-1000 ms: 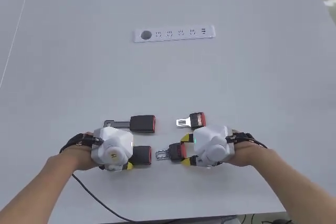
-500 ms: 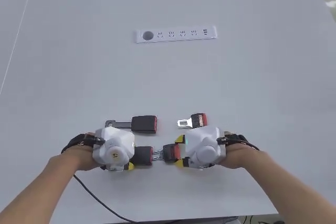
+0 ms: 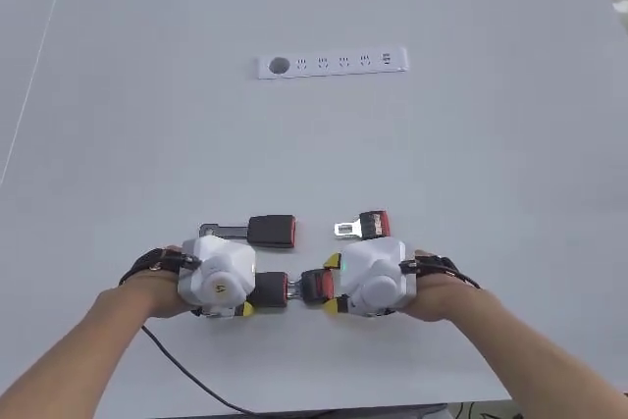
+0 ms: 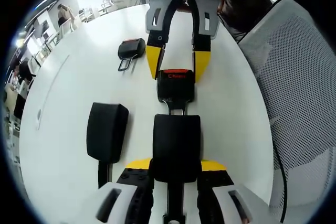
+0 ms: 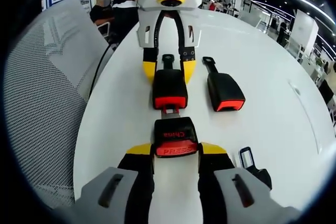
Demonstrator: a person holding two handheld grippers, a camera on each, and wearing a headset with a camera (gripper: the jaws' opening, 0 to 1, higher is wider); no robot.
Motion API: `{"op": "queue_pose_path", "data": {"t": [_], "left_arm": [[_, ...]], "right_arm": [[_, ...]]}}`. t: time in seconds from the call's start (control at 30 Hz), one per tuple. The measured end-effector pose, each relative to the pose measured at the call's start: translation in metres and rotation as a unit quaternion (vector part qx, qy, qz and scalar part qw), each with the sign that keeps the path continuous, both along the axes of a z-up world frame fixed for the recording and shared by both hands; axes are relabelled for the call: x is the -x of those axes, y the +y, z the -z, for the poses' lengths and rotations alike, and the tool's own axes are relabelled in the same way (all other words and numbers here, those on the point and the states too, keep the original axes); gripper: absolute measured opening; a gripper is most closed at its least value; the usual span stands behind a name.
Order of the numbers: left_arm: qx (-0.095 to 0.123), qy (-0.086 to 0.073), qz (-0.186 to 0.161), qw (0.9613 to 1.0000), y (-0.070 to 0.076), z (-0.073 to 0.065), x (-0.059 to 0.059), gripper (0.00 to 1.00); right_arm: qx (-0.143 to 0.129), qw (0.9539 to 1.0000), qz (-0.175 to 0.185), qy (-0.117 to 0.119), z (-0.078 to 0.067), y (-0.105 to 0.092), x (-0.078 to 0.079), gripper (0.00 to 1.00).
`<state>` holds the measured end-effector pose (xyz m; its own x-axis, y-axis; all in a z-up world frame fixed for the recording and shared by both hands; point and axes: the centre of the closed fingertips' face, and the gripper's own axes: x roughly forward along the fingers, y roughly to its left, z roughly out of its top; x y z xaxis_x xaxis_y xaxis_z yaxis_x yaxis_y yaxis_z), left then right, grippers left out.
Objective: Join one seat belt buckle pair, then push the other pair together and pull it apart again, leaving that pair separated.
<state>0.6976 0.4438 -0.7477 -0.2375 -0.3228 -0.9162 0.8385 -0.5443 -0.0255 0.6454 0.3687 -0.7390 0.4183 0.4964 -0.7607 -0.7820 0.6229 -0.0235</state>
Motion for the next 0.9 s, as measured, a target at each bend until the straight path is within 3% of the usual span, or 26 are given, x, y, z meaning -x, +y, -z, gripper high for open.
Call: {"op": "queue_pose_path", "data": {"t": [0.23,0.43,0.73,0.87,0.9], "left_arm": [[0.01,0.007,-0.011,0.9999,0.0,-0.001,0.0,0.31],[0.002,0.0,0.016,0.9999,0.0,-0.001,0.001,0.31],[-0.001,0.0,0.017,0.9998,0.0,-0.001,0.001,0.3],[-0.008,0.001,0.013,0.9999,0.001,0.0,0.001,0.3],[0.0,0.004,0.016,0.9999,-0.001,0.0,0.001,0.3]], "right_arm": [[-0.005,0.9998,0.018,0.0,0.0,0.002,0.0,0.29],[-0.002,0.9999,0.01,0.002,0.0,0.005,-0.001,0.28],[-0.009,0.9997,0.023,0.007,0.001,0.009,-0.004,0.28],[-0.018,0.9991,0.038,0.008,0.002,0.02,-0.01,0.28],[-0.02,0.9983,0.041,0.037,0.008,0.023,-0.002,0.28]]}}
